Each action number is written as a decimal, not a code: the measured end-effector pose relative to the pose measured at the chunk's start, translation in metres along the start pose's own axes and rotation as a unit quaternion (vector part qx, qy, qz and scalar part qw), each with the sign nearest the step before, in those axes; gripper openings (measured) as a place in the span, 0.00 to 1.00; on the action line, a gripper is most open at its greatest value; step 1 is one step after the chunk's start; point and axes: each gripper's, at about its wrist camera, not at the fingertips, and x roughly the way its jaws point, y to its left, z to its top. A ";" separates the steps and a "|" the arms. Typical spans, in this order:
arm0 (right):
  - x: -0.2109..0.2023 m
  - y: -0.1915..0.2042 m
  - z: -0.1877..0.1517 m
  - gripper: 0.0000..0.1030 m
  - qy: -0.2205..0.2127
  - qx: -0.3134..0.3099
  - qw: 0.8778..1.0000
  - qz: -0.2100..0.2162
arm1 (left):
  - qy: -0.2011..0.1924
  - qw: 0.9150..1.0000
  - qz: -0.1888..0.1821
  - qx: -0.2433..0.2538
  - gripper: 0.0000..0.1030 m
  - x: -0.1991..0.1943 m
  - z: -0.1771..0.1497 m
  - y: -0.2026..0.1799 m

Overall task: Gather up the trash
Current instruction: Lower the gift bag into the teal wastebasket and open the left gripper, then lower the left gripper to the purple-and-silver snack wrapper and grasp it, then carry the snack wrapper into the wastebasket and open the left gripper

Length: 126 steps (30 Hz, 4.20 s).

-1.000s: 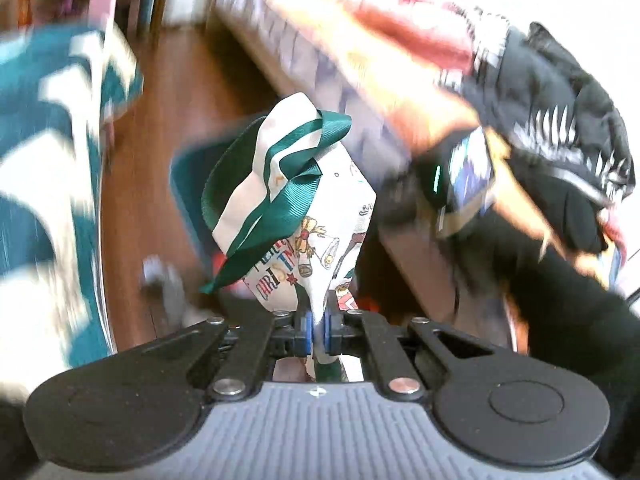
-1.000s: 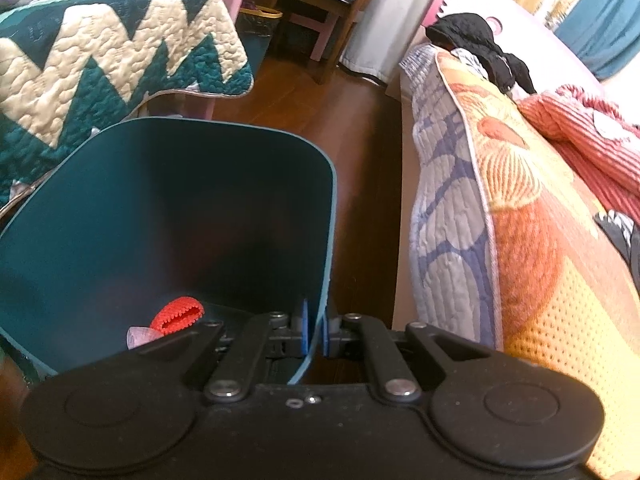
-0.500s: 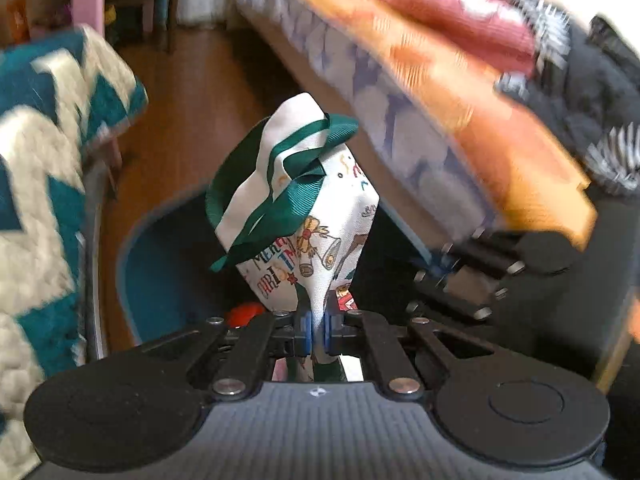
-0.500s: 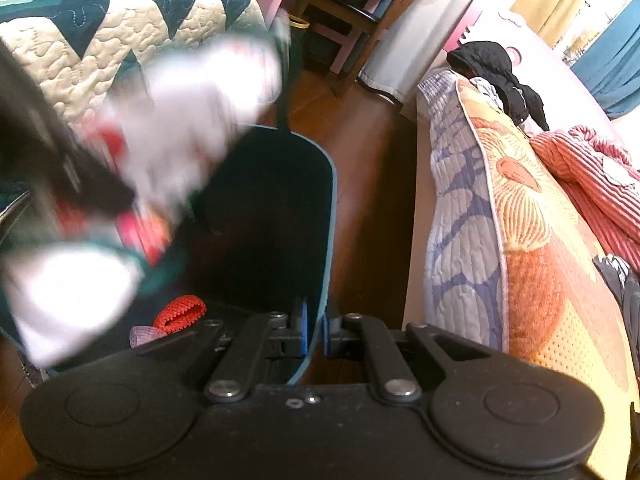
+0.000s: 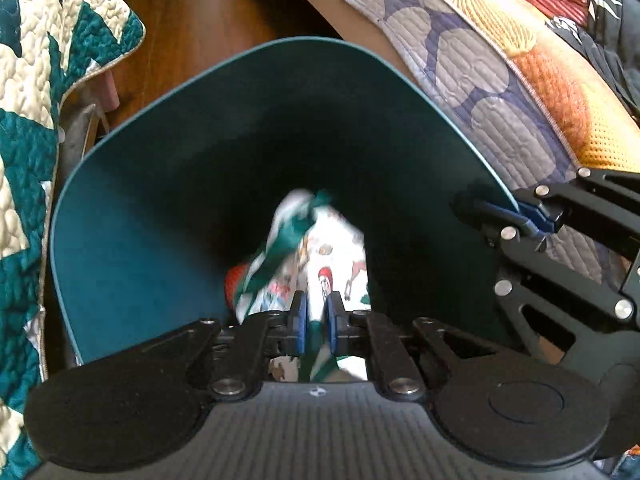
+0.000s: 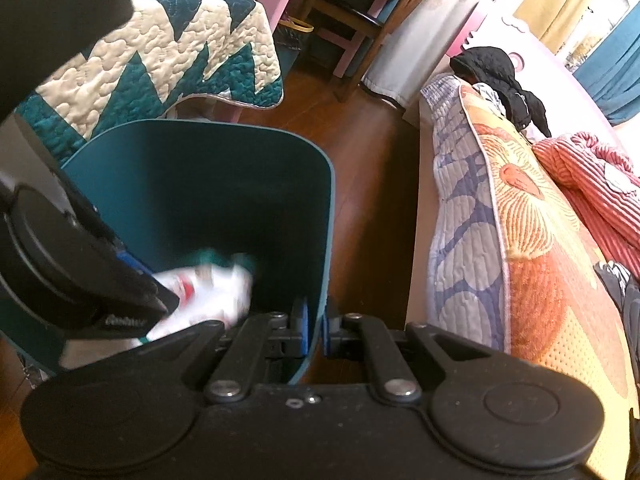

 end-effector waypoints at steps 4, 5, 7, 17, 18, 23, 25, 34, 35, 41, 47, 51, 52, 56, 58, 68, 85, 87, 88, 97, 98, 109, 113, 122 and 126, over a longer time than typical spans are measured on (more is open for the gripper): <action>0.001 -0.001 0.000 0.06 0.002 0.002 1.000 0.000 | -0.007 1.000 0.004 0.001 0.11 0.001 0.001 -0.001; 0.001 -0.001 0.000 0.06 0.002 0.003 1.000 0.000 | -0.008 1.000 0.004 -0.001 0.17 0.002 0.002 0.000; 0.002 -0.002 0.000 0.06 0.003 0.004 1.000 0.000 | -0.013 1.000 0.001 -0.006 0.36 -0.001 0.002 0.001; 0.008 -0.008 -0.008 0.05 -0.003 0.002 1.000 -0.020 | -0.076 0.997 -0.001 -0.027 0.64 -0.041 -0.001 0.015; 0.009 -0.011 -0.009 0.05 -0.001 0.009 1.000 -0.020 | -0.080 0.997 0.003 -0.023 0.64 -0.047 -0.001 0.013; 0.016 -0.031 -0.018 0.05 0.017 0.040 0.998 -0.036 | -0.103 0.995 -0.016 0.001 0.65 -0.083 -0.012 0.016; 0.017 -0.040 -0.021 0.05 0.020 0.052 0.997 -0.046 | -0.103 0.994 -0.026 0.005 0.73 -0.093 -0.022 0.019; 0.017 -0.060 -0.030 0.05 0.026 0.071 0.995 -0.059 | 0.005 1.000 -0.013 0.006 0.83 -0.058 -0.101 0.031; 0.016 -0.060 -0.030 0.05 0.026 0.069 0.996 -0.059 | 0.027 1.000 -0.006 0.000 0.83 -0.045 -0.111 0.032; 0.015 -0.058 -0.027 0.05 0.020 0.064 0.996 -0.055 | 0.128 0.986 0.012 -0.110 0.83 0.030 -0.154 0.065; 0.012 -0.056 -0.028 0.05 0.018 0.058 0.997 -0.056 | 0.147 0.960 0.030 -0.238 0.83 0.074 -0.184 0.100; 0.012 -0.056 -0.028 0.05 0.017 0.055 0.997 -0.056 | 0.138 0.931 0.027 -0.336 0.82 0.089 -0.195 0.119; 0.012 -0.056 -0.028 0.05 0.017 0.055 0.997 -0.056 | 0.136 0.924 0.025 -0.355 0.82 0.093 -0.196 0.123; 0.013 -0.055 -0.028 0.05 0.017 0.056 0.997 -0.057 | 0.142 0.915 0.037 -0.377 0.68 0.109 -0.196 0.130; 0.013 -0.055 -0.029 0.05 0.017 0.056 0.997 -0.056 | 0.155 0.912 0.040 -0.377 0.53 0.117 -0.198 0.131; 0.014 -0.055 -0.029 0.05 0.019 0.056 0.997 -0.058 | 0.136 0.932 0.041 -0.334 0.04 0.116 -0.191 0.127; 0.016 -0.058 -0.029 0.05 0.019 0.060 0.997 -0.054 | 0.054 0.986 -0.039 -0.154 0.02 -0.010 -0.161 0.042; 0.015 -0.057 -0.028 0.05 0.018 0.059 0.997 -0.054 | 0.033 0.990 -0.067 -0.118 0.02 -0.039 -0.154 0.022; 0.015 -0.055 -0.028 0.05 0.018 0.057 0.997 -0.054 | 0.017 0.992 -0.078 -0.100 0.03 -0.055 -0.151 0.015; 0.007 -0.041 -0.020 0.05 0.002 0.031 0.998 -0.047 | -0.126 0.982 -0.121 -0.067 0.03 -0.168 -0.080 0.008; 0.006 -0.038 -0.018 0.05 0.001 0.026 0.999 -0.047 | -0.140 0.981 -0.115 -0.063 0.03 -0.173 -0.070 0.009; -0.001 -0.015 -0.009 0.05 -0.017 -0.018 0.999 -0.047 | -0.069 0.994 -0.061 -0.051 0.03 -0.078 0.003 0.004; -0.003 -0.013 -0.009 0.05 -0.021 -0.022 0.999 -0.045 | -0.034 0.997 -0.045 -0.060 0.03 -0.037 0.002 0.002; -0.002 -0.014 -0.009 0.05 -0.020 -0.020 0.999 -0.045 | 0.010 0.997 -0.028 -0.066 0.15 0.008 -0.003 0.002; -0.003 -0.014 -0.009 0.05 -0.020 -0.019 0.999 -0.045 | 0.006 0.999 -0.013 -0.051 0.57 0.010 -0.003 -0.001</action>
